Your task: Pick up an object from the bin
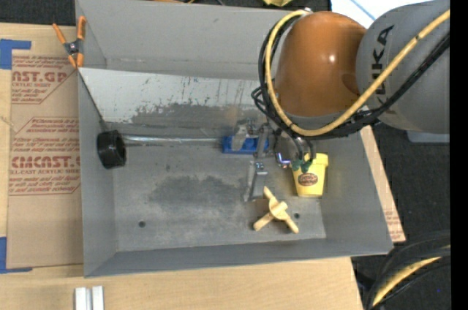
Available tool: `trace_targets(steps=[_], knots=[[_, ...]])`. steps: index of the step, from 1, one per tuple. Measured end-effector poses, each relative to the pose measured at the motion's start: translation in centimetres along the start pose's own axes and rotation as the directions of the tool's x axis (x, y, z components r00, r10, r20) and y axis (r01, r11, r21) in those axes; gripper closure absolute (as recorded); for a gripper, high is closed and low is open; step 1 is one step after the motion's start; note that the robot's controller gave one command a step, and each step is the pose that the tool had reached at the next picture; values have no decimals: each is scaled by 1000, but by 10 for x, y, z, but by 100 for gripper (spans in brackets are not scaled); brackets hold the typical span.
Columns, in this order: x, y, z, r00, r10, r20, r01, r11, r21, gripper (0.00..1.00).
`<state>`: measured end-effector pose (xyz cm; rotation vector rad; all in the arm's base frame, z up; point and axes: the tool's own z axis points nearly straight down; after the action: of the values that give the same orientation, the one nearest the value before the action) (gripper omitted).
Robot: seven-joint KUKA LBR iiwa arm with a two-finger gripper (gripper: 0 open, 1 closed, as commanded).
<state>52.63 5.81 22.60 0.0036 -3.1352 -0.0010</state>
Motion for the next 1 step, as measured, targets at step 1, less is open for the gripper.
trace_targets(steps=[1], knots=[[-2, 0, -4, 1000, 2, 8, -2, 1000, -1, 0]])
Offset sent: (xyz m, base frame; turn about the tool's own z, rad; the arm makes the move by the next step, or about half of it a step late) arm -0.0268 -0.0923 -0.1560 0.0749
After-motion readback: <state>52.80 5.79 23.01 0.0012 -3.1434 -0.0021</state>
